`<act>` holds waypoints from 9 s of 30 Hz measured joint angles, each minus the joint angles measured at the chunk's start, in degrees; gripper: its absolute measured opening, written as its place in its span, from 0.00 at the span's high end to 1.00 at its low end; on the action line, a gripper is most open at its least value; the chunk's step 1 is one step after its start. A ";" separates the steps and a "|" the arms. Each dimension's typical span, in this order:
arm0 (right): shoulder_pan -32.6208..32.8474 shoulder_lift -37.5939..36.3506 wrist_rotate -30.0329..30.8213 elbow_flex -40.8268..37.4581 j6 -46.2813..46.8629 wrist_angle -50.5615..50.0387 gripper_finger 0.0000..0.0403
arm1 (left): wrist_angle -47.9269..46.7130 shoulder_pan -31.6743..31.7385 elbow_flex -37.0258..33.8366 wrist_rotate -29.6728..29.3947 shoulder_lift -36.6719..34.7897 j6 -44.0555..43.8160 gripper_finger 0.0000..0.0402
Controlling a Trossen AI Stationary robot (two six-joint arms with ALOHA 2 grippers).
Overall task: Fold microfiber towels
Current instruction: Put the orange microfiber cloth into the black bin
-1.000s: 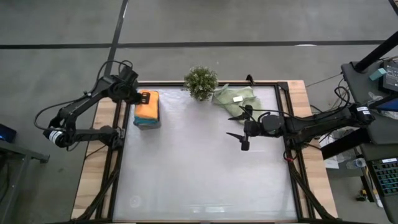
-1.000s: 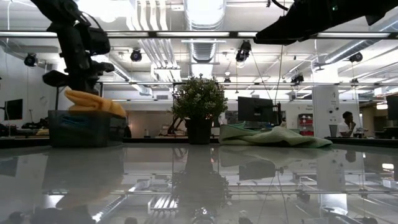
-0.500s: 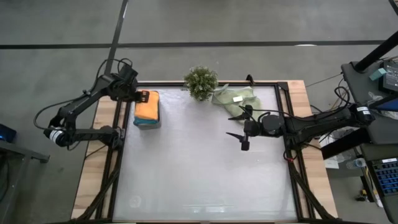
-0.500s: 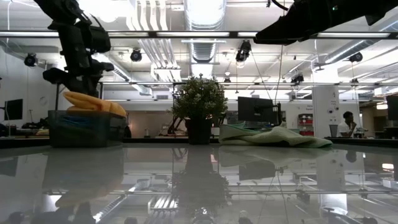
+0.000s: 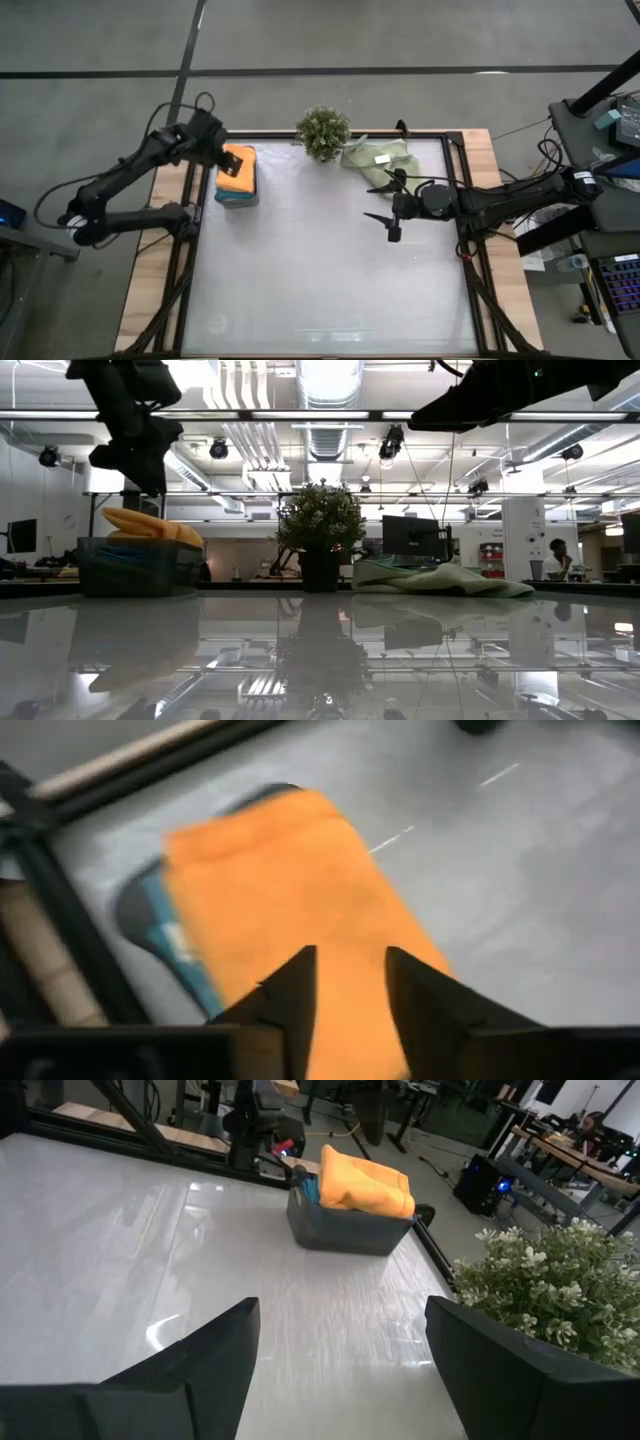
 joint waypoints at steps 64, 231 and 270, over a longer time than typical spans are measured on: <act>0.00 0.11 0.04 0.00 0.53 0.02 0.32 | 14.11 -7.60 -8.24 -30.42 15.25 -1.99 0.97; -0.76 8.66 4.46 0.02 4.60 6.49 0.50 | 27.21 -25.01 -18.24 -15.69 -7.53 -16.66 1.00; -0.74 8.66 4.39 0.02 5.78 6.00 0.50 | -6.30 -24.87 -12.12 -17.09 5.30 -14.75 1.00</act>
